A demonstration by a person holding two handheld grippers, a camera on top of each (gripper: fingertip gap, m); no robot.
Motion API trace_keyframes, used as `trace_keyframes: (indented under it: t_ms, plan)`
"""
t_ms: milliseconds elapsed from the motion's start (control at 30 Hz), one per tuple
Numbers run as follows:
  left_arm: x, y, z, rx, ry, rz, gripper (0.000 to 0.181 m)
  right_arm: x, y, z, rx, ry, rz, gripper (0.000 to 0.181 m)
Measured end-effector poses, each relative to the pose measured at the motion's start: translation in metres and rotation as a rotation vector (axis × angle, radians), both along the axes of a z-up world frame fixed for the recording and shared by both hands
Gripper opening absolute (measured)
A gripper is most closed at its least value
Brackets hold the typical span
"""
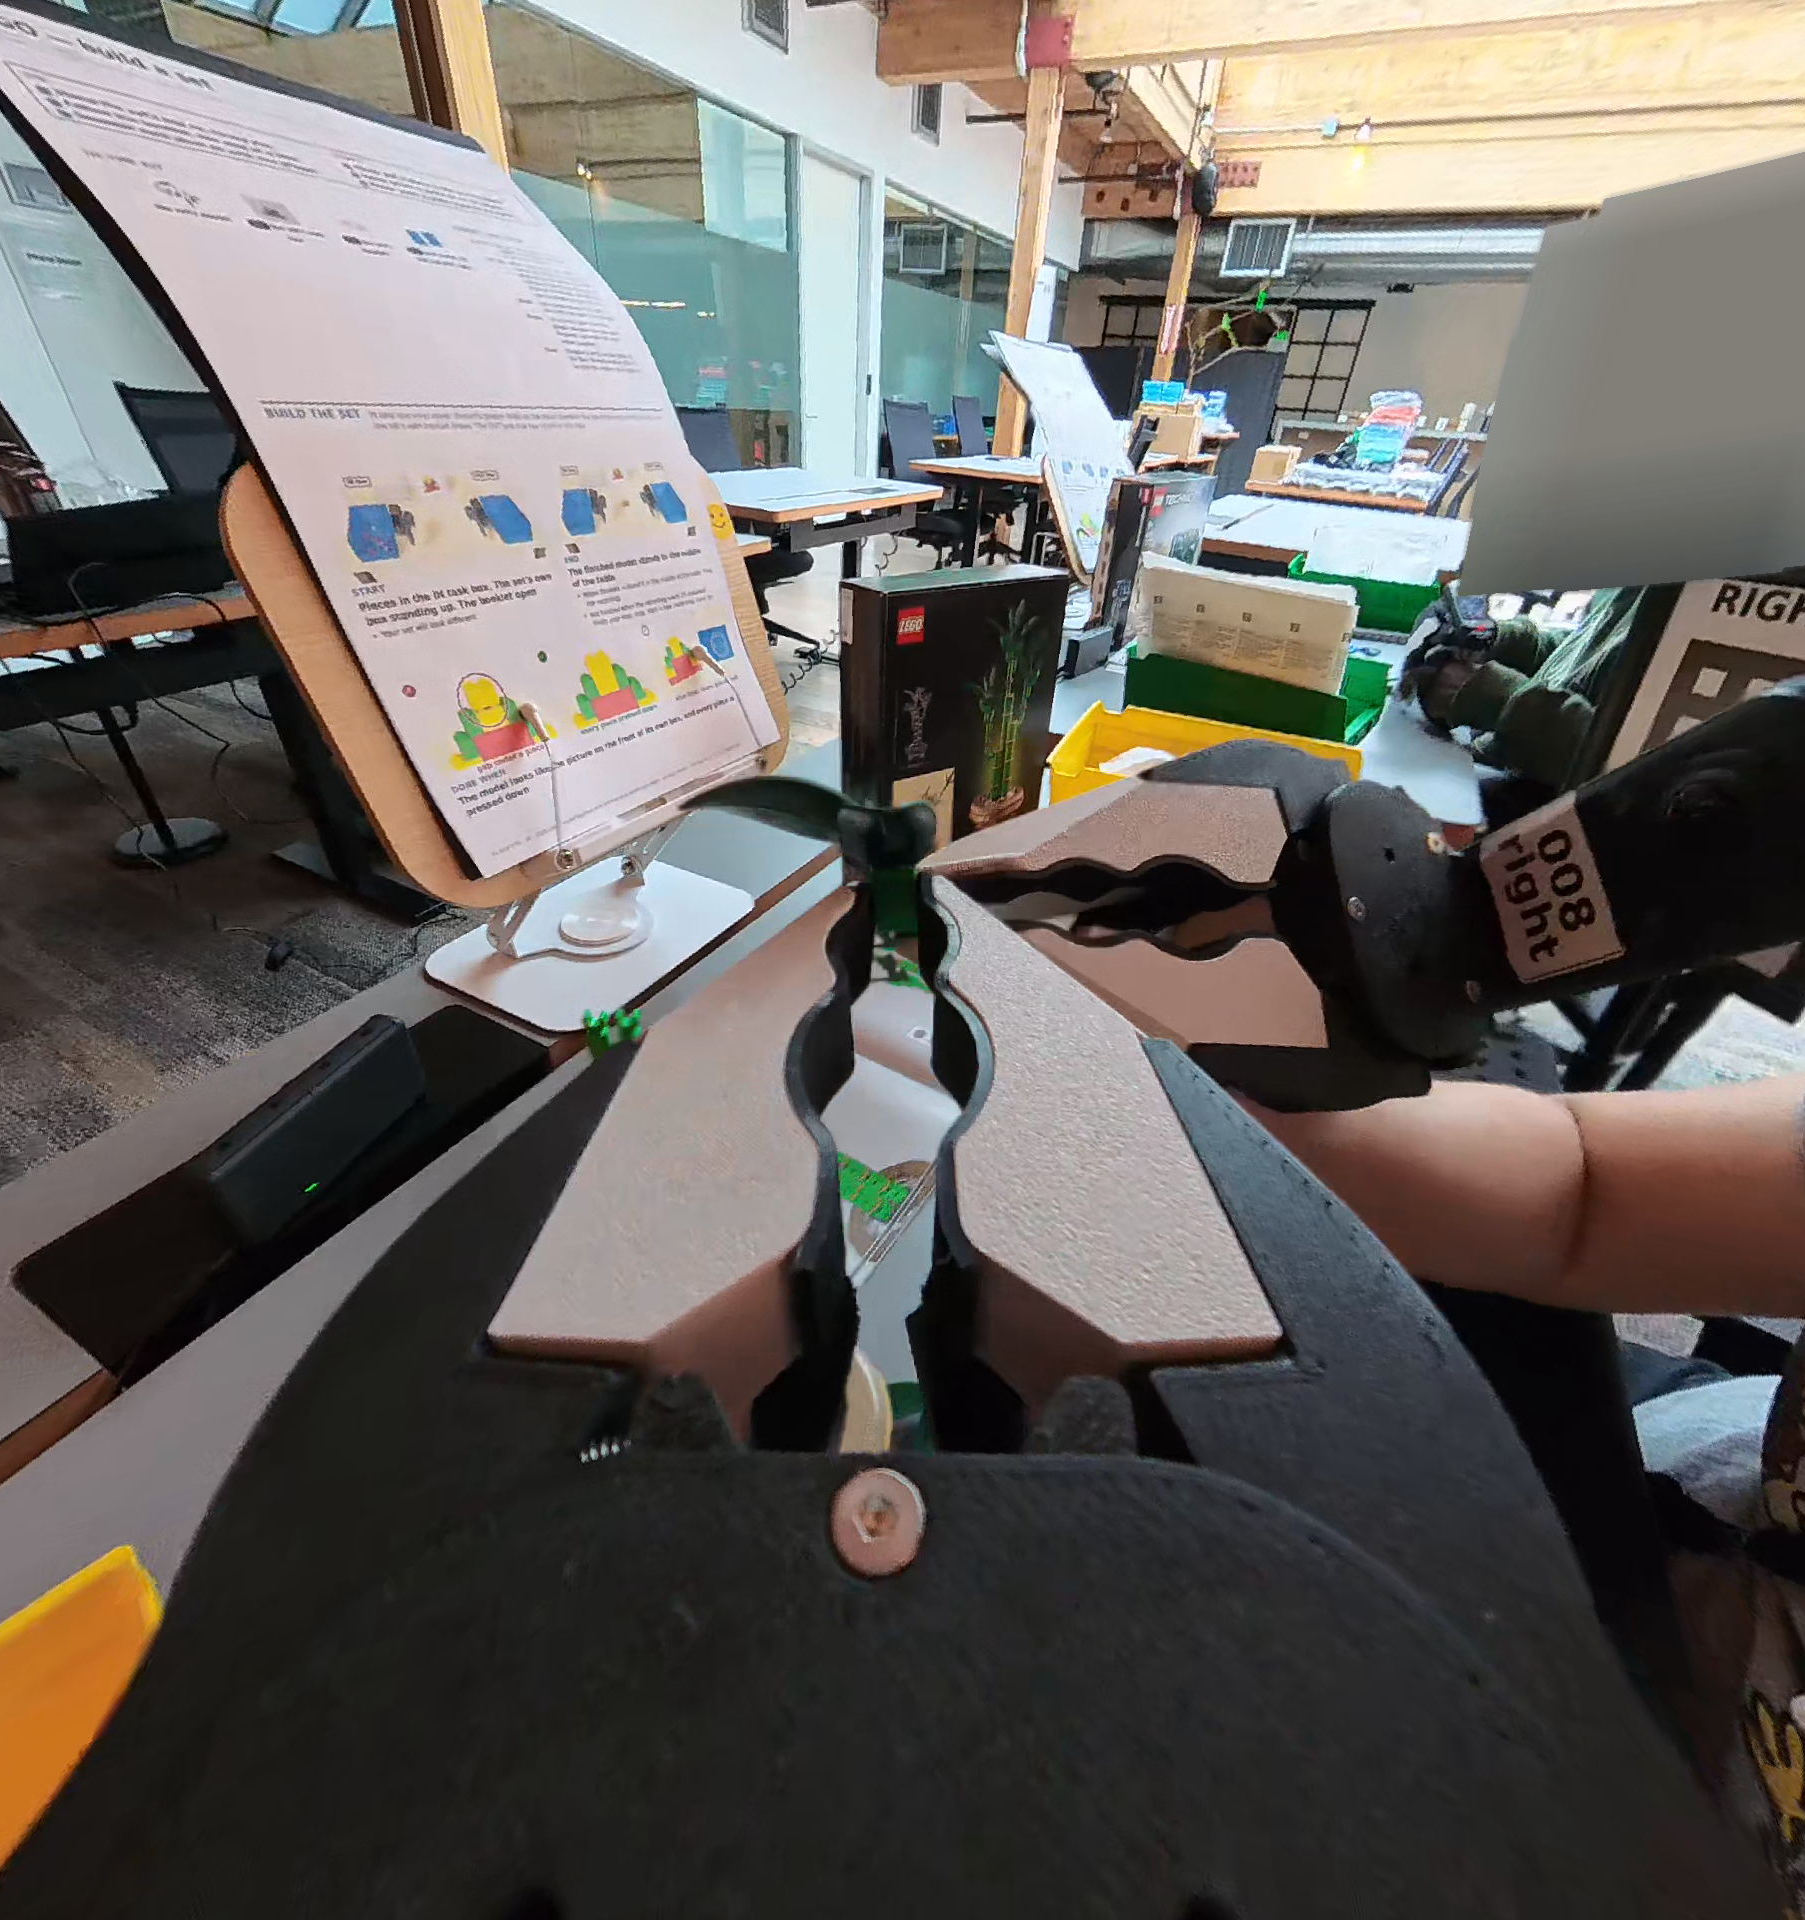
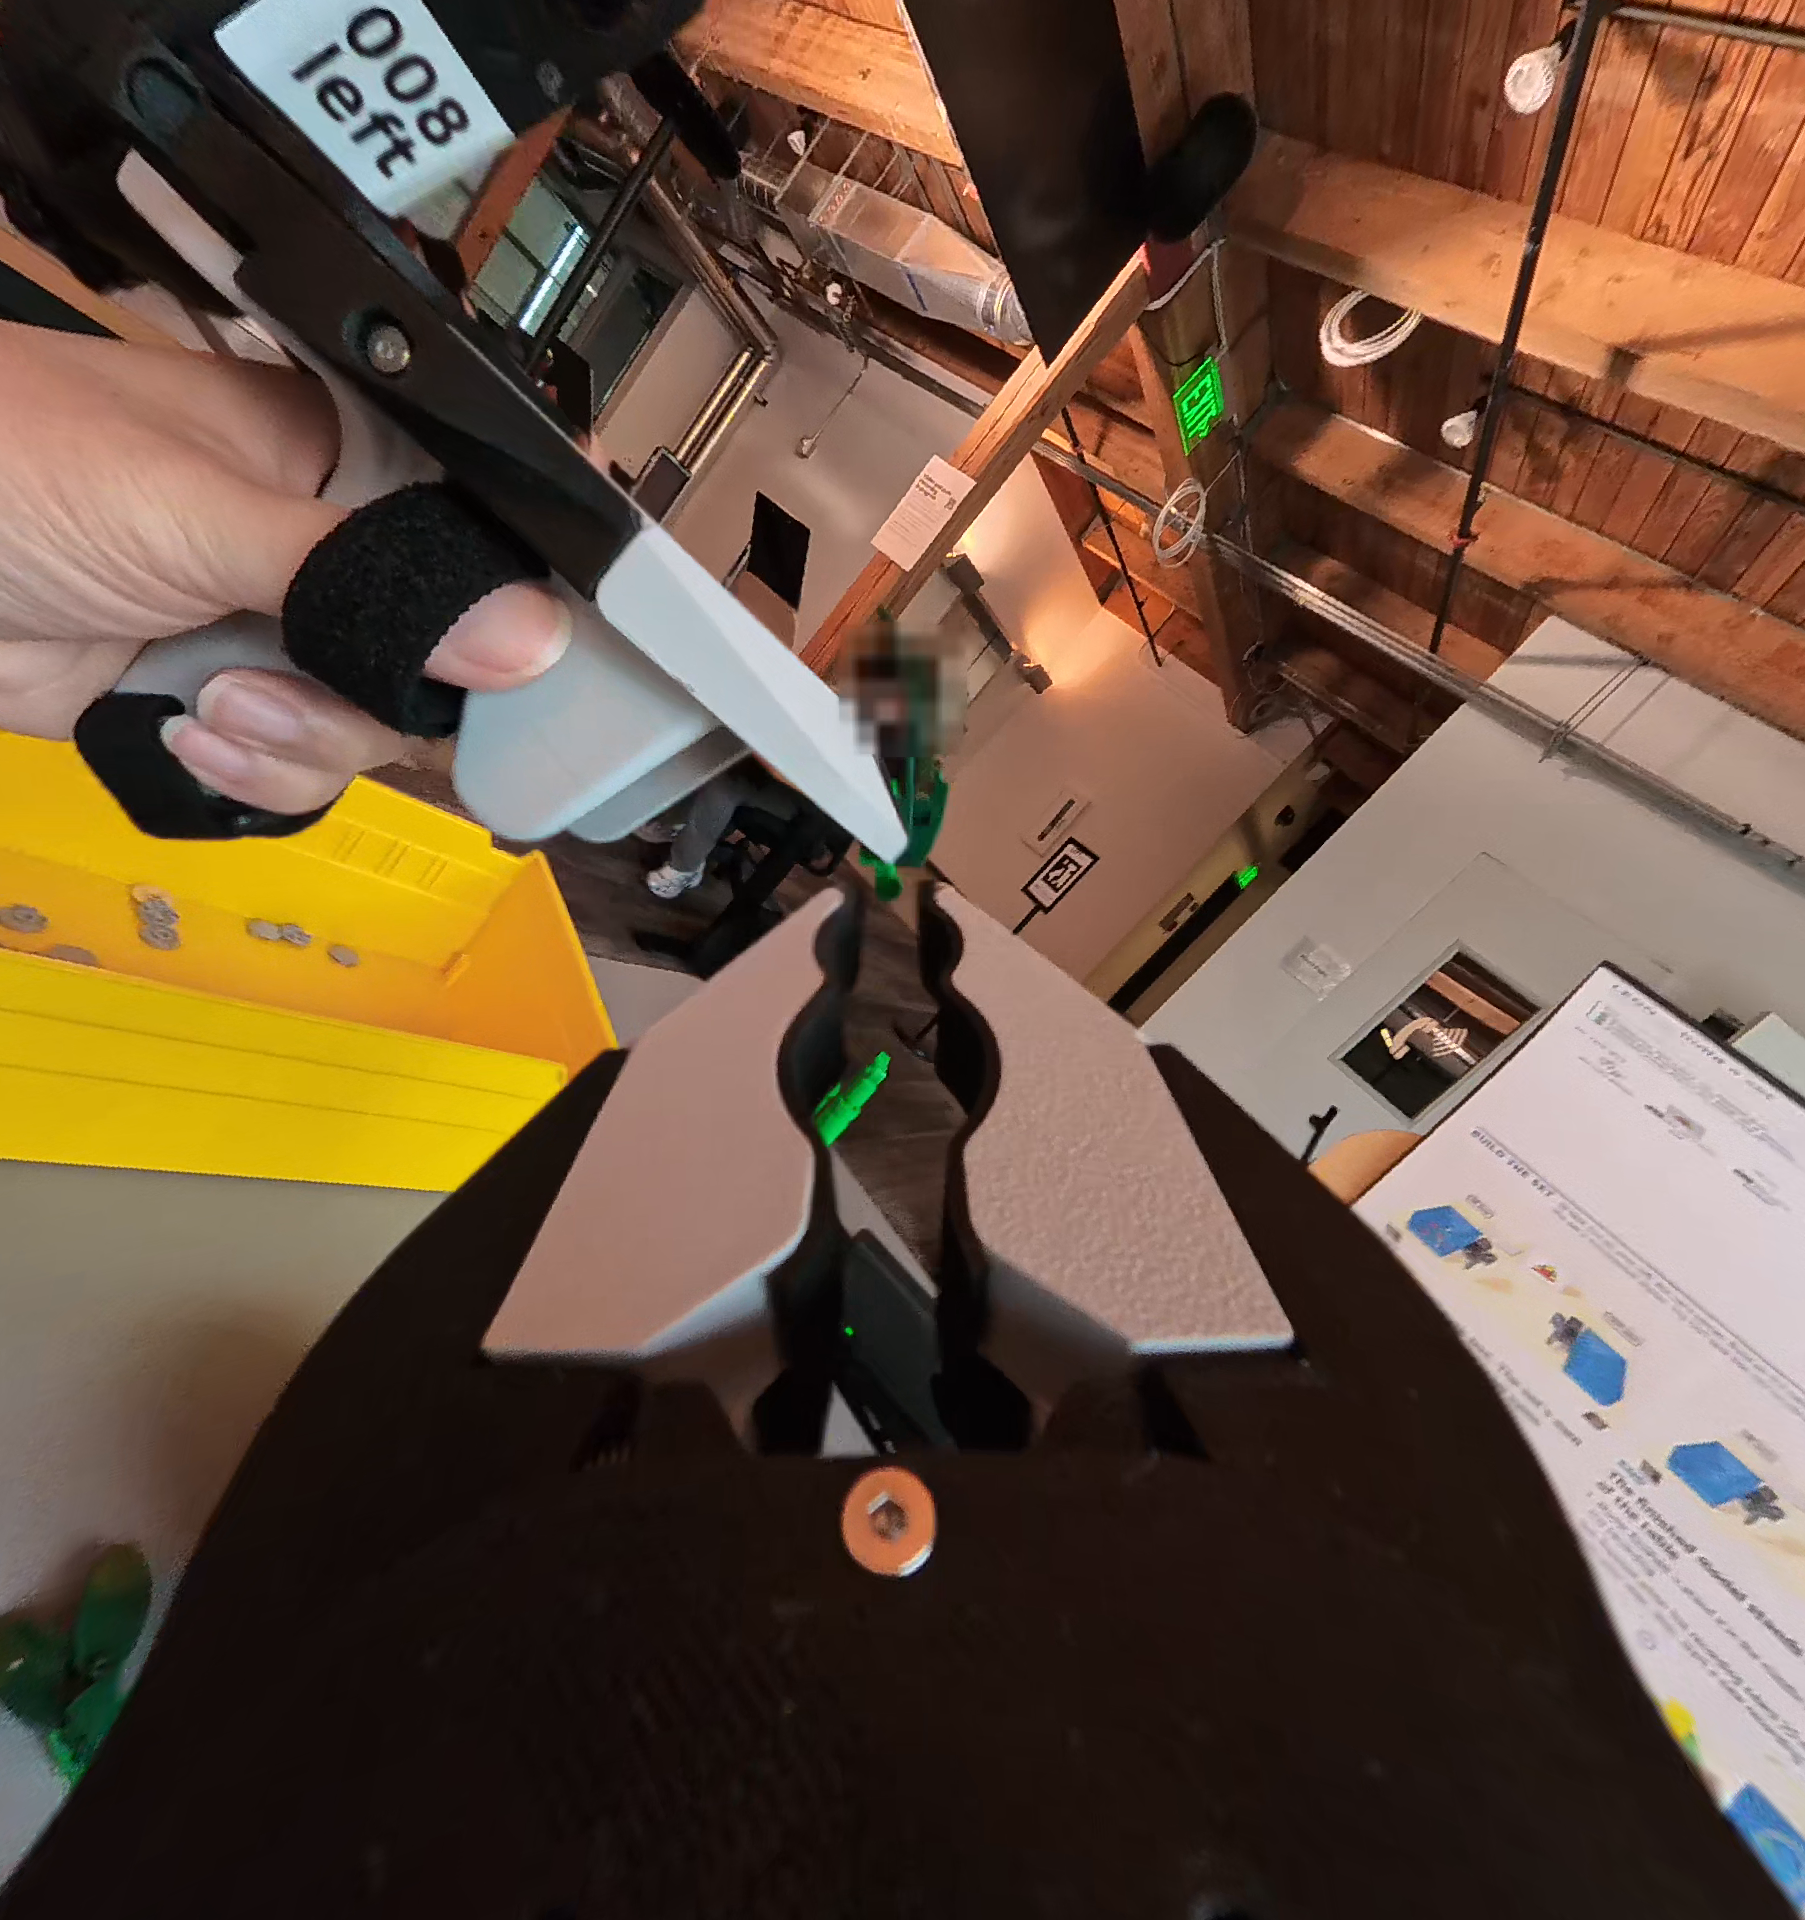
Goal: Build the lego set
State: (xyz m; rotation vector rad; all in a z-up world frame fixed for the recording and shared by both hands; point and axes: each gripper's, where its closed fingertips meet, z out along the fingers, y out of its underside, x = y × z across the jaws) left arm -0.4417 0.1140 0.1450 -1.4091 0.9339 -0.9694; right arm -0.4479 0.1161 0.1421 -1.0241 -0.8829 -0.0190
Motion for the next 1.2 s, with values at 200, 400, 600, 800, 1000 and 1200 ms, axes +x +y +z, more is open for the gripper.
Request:
trace_keyframes:
  t_ms: [200,400,600,800,1000,1200]
  plan:
    - [-0.031,0.011,-0.012,0.006,0.025,0.051,0.006,-0.012,-0.005,-0.065,-0.291,-0.011,0.097,0.023]
    - [-0.04,0.024,-0.055,0.038,0.086,0.156,0.005,-0.022,0.001,-0.111,-0.348,-0.003,-0.024,0.015]
    - [-0.037,0.028,-0.081,0.003,0.008,0.148,0.006,-0.031,0.006,-0.12,-0.421,0.11,-0.078,0.035]
    - [-0.038,0.027,-0.096,-0.046,-0.017,0.127,0.005,-0.03,0.02,-0.123,-0.442,0.192,-0.153,0.028]
    - [-0.037,0.027,-0.103,-0.113,-0.022,0.082,0.005,-0.033,0.031,-0.13,-0.45,0.182,-0.186,0.024]
    - [-0.036,0.03,-0.11,-0.127,0.0,0.093,0.005,-0.033,0.039,-0.135,-0.442,0.157,-0.216,0.022]
